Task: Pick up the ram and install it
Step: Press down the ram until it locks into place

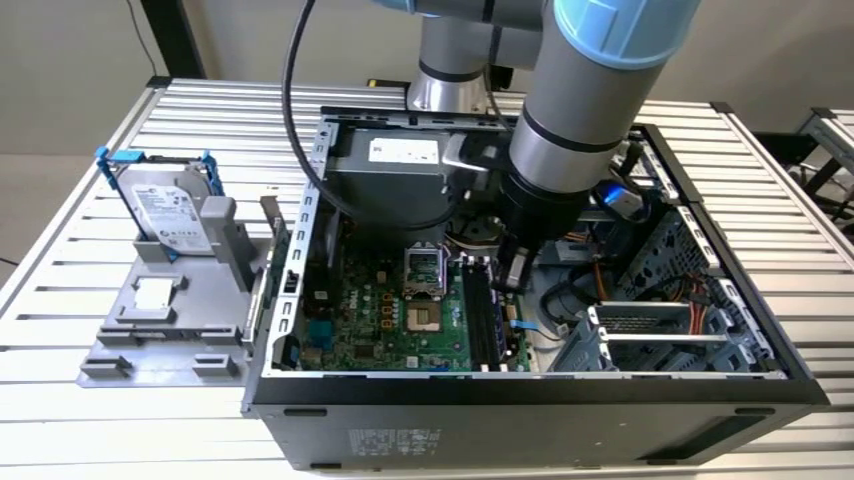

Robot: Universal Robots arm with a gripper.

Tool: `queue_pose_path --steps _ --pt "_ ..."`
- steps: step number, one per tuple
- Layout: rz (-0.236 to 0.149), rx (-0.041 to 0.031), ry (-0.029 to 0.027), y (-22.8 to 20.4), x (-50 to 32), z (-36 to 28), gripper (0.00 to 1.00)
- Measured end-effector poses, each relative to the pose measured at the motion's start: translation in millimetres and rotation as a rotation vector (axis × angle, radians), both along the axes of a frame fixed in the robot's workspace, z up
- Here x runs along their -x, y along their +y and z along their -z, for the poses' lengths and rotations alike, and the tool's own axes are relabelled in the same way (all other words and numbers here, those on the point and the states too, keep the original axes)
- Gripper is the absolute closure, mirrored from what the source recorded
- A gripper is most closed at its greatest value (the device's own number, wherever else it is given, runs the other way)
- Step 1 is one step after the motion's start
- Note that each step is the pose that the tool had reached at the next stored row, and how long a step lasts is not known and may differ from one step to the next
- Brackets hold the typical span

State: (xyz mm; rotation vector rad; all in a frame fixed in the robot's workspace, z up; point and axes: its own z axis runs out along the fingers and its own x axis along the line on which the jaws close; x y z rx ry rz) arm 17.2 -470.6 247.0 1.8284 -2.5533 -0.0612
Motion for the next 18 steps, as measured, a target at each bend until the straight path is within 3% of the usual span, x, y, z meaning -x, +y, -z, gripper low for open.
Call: queue_pose_path --steps 12,18 --pt "-0.215 0.0001 -0.0116 0.0 0.0 0.0 1.0" --pt "-0.272 0.0003 -0.0169 0.0 0.1 0.1 1.0"
